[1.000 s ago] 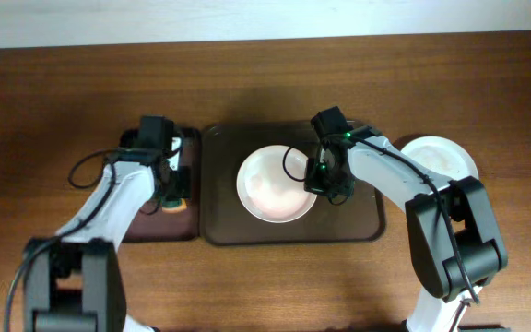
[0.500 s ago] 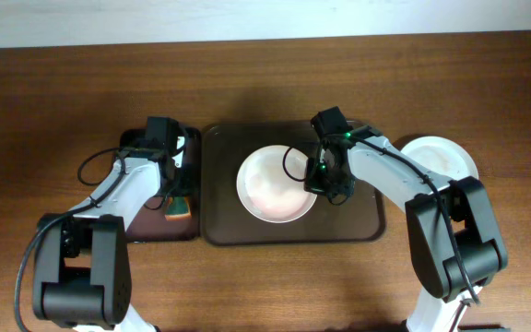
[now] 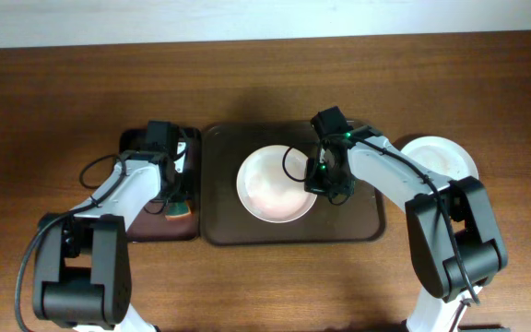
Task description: Clean dirty plates on tray and stack at the side
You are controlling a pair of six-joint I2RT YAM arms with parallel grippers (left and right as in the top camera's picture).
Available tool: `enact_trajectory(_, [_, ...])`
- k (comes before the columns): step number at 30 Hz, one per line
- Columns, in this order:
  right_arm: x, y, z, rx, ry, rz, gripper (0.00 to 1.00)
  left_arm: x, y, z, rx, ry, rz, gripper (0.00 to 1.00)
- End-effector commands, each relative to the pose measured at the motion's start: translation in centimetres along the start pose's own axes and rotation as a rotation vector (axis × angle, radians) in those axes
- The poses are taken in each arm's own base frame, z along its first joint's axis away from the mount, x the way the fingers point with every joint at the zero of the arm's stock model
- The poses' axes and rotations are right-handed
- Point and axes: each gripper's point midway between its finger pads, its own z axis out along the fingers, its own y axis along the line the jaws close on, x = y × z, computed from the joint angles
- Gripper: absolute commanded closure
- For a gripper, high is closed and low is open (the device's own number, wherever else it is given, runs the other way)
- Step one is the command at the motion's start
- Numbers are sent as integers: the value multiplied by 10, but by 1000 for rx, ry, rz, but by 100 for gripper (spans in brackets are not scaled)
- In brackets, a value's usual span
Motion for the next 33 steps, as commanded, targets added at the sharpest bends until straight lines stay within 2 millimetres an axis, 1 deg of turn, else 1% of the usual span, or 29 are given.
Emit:
enact_trajectory(1, [-8,5,-24,4,-70,-81,96,-3,-2,3,15,-11,-4,100])
enact_trajectory(2, [-14,0,-38,45,-115,-83,96,-7,-2,1,15,-21,-4,100])
enact_trajectory(3, [-19,-4,-51,79,-150,-95,96,-14,-1,-2,10,-37,-5,97])
enact_trajectory(4, [-23,-7,-65,110,-189,-116,96,-20,-2,-6,11,-46,-5,71])
enact_trajectory(5, [-26,-11,-74,137,-218,-115,96,-21,-2,-9,11,-42,-4,46])
enact_trajectory(6, [-30,-20,-91,190,-274,-110,96,-18,-2,-10,11,-24,-4,35])
enact_trajectory(7, [-33,-25,-102,221,-314,-107,96,-8,-4,-10,23,16,-4,31])
enact_trajectory(9, [-38,-32,-119,273,-373,-118,96,9,-4,-11,28,87,-3,28])
enact_trajectory(11, [-43,-47,-141,362,-447,-106,96,22,-3,-13,24,140,-2,28])
enact_trajectory(12, [-43,-52,-148,391,-468,-100,96,27,-3,-13,23,159,-2,28])
enact_trajectory(14, [-43,-55,-156,413,-489,-95,96,29,-3,-14,22,169,-2,30])
enact_trajectory(15, [-43,-58,-162,427,-505,-92,96,31,-3,-13,22,173,-2,37])
enact_trajectory(16, [-43,-60,-167,446,-522,-92,96,31,-3,-13,21,174,-2,63])
enact_trajectory(17, [-42,-60,-171,481,-540,-101,96,31,-3,-13,21,173,-2,85])
enact_trajectory(18, [-42,-59,-173,501,-545,-124,96,31,-3,-13,21,172,-2,95])
enact_trajectory(19, [-41,-57,-175,528,-558,-143,96,30,-3,-13,21,171,-2,100])
enact_trajectory(23, [-38,-45,-192,676,-658,-214,96,28,4,-16,-17,169,2,100])
enact_trajectory(24, [-37,-41,-196,706,-683,-229,96,25,4,-20,-17,172,2,85])
enact_trajectory(25, [-36,-38,-201,732,-705,-242,96,21,4,-25,-16,166,2,55])
enact_trajectory(27, [-36,-36,-205,757,-730,-246,96,8,3,-36,-14,147,1,44])
enact_trajectory(28, [-36,-37,-205,755,-732,-235,96,2,3,-41,-14,134,0,42])
enact_trajectory(30, [-40,-47,-205,729,-738,-146,96,-9,2,-49,-12,112,-8,38])
enact_trajectory(31, [-42,-54,-201,694,-718,-106,96,-14,2,-53,-12,100,-21,37])
enact_trajectory(33, [-46,-69,-189,597,-645,-20,96,-18,2,-57,-12,82,-46,36])
